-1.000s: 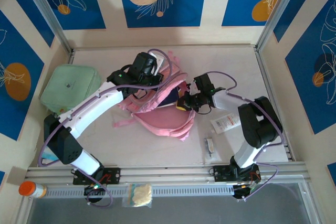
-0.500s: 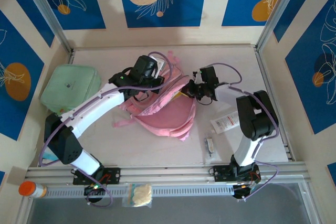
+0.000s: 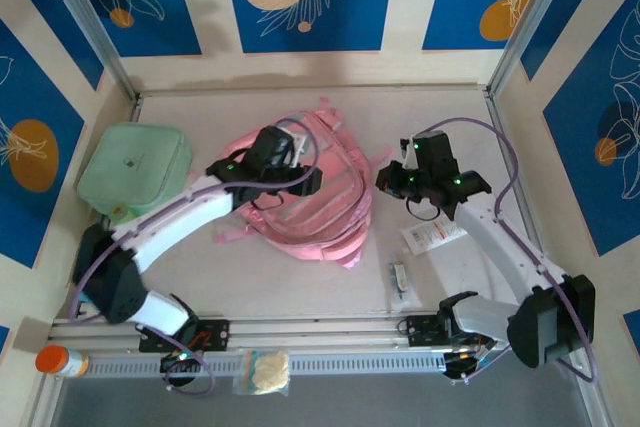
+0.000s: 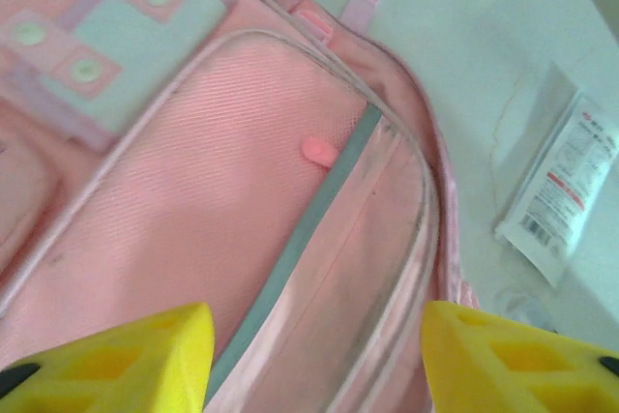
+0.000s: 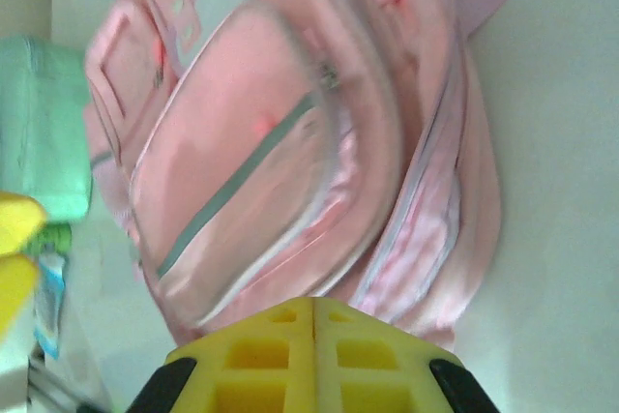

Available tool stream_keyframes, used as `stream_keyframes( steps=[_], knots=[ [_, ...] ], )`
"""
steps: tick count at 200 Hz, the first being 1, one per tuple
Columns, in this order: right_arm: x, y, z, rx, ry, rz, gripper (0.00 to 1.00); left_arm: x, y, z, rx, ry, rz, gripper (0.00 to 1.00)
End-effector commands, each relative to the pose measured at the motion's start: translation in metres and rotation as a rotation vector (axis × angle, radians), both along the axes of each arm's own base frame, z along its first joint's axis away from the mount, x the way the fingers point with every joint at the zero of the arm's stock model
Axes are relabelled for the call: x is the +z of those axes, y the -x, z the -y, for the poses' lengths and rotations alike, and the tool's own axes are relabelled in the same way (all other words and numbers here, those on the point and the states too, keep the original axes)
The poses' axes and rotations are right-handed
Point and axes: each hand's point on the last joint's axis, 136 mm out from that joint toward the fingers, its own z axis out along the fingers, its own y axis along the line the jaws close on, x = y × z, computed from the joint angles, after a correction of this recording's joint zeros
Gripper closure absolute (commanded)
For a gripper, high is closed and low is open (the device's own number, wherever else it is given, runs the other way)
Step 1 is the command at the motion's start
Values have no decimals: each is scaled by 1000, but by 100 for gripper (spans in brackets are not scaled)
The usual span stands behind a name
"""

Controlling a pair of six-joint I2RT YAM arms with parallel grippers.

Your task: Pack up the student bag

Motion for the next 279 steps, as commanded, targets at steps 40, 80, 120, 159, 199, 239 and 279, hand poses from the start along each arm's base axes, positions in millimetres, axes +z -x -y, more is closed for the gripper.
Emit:
stream_keyframes(
  steps=[40,80,120,159,199,239,279],
  knots=[
    [-48,78,-84,298,65,-208,94,-45,9,-120,450,165,-114,36],
    [-80,95,-112,335,109,-247,94,-93,5,-161,637,233,-213,37],
    [-106,98,-110,317,126,-297,94,-128,-5,-170,707,249,-288,42],
    [-123,94,-106,302,146,-324,94,-147,-17,-170,727,250,-309,47],
    [-131,76,-104,289,138,-318,94,-163,-30,-164,752,298,-323,62],
    [-137,37,-87,265,192,-249,94,-174,-35,-148,724,355,-356,86],
    [-127,-37,-58,210,162,-156,93,-168,-27,-126,717,399,-355,100]
  ],
)
